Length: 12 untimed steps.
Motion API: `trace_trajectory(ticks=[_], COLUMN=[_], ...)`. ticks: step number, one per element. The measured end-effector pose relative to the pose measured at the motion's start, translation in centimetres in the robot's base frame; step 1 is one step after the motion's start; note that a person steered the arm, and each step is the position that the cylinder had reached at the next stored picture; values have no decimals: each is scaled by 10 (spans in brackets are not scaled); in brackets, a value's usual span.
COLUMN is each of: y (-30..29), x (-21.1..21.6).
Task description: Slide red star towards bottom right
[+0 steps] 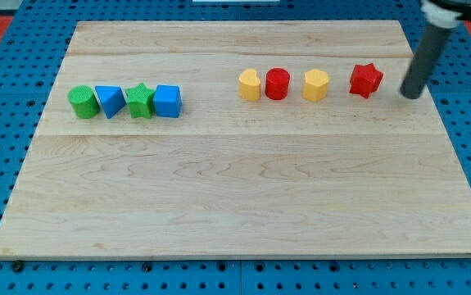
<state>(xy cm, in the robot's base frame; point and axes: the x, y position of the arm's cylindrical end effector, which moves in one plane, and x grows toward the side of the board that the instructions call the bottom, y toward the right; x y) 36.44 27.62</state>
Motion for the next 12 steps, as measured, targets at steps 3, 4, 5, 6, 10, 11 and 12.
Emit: trace_trajectory(ticks=[3, 4, 5, 6, 10, 11, 12], y=[-79, -61, -78, -134, -162, -119, -136], x=[-2, -4, -29, -7, 127, 173, 145])
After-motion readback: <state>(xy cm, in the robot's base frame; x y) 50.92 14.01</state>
